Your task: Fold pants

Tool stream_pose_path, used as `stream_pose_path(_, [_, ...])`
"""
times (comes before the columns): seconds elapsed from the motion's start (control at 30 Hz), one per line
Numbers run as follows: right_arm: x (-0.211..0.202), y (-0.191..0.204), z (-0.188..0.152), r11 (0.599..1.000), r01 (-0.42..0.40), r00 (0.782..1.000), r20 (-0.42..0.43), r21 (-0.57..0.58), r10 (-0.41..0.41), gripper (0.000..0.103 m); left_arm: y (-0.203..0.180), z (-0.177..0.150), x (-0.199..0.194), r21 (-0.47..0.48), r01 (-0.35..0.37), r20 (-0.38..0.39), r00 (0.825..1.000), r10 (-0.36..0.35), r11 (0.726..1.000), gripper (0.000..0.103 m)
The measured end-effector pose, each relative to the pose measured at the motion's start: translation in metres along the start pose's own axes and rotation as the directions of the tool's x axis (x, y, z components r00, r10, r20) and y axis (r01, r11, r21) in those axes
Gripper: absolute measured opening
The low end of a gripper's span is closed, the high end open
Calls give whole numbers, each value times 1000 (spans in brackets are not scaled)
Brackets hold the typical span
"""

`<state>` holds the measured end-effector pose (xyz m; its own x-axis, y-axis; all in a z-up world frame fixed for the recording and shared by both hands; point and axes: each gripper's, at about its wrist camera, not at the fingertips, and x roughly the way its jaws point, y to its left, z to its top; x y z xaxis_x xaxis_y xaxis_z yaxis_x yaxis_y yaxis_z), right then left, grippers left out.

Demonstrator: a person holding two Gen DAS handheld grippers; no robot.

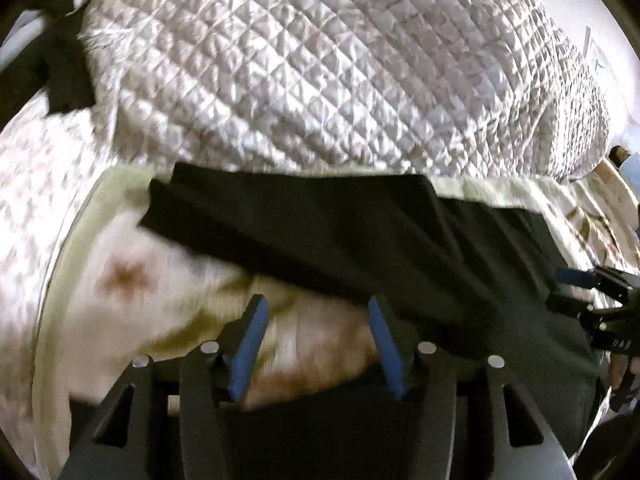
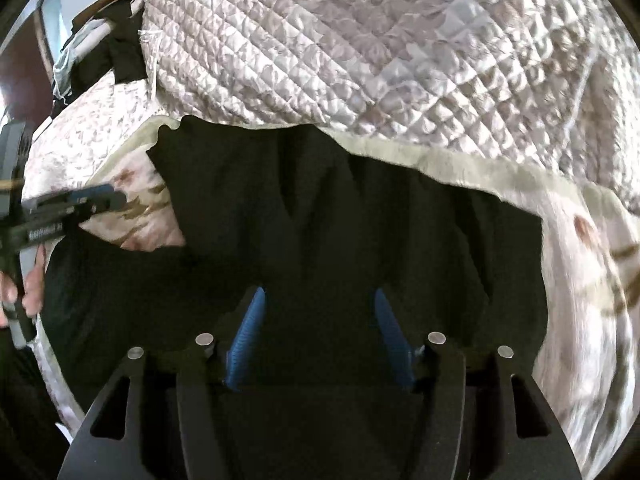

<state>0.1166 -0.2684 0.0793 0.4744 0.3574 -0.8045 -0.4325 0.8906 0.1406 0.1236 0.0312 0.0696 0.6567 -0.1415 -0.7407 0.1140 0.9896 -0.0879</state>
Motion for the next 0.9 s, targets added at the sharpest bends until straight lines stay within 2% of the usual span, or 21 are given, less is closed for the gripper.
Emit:
stream_pose_path(0.23, [40, -27, 44, 998, 7, 1000, -12, -63, -8, 61, 11, 51, 53, 10, 0, 10, 1000, 0, 1000, 62])
stream_pose_path(0.4, [77, -54, 75, 998, 18, 1000, -22, -54, -19, 61, 22, 75, 100, 12, -26, -15, 1000, 26, 1000, 67])
stream_pose_path(0.57, [120, -68, 99, 998, -14, 996, -87, -60, 9, 61, 23, 89, 142, 40, -60, -56, 996, 62, 997, 67])
stream_pose_path(0.7, [144, -70, 102, 996, -20, 991, -136, -89, 7, 61, 18, 88, 171, 86, -75, -104, 991, 84, 993, 67])
stream_pose_path(0.77, [144, -67, 101, 993, -16, 991, -137, -113, 1, 61, 13, 85, 175, 126, -93, -77, 992, 103, 988, 68])
stream_pose_path(0.8, [143, -66, 101, 993, -15, 991, -136, -121, -2, 52, 11, 83, 176, 140, -100, -73, 991, 111, 985, 67])
stream_pose_path(0.83, [142, -63, 100, 991, -4, 991, -133, -135, -14, 29, 9, 82, 177, 141, -100, -73, 991, 111, 985, 60])
stream_pose_path(0.87, [141, -60, 100, 988, -2, 991, -132, -155, -19, 8, 7, 81, 177, 145, -80, -74, 993, 92, 986, 45])
stream_pose_path(0.9, [140, -56, 98, 986, -9, 991, -135, -164, -13, 8, 3, 79, 175, 155, -72, -70, 994, 84, 985, 37])
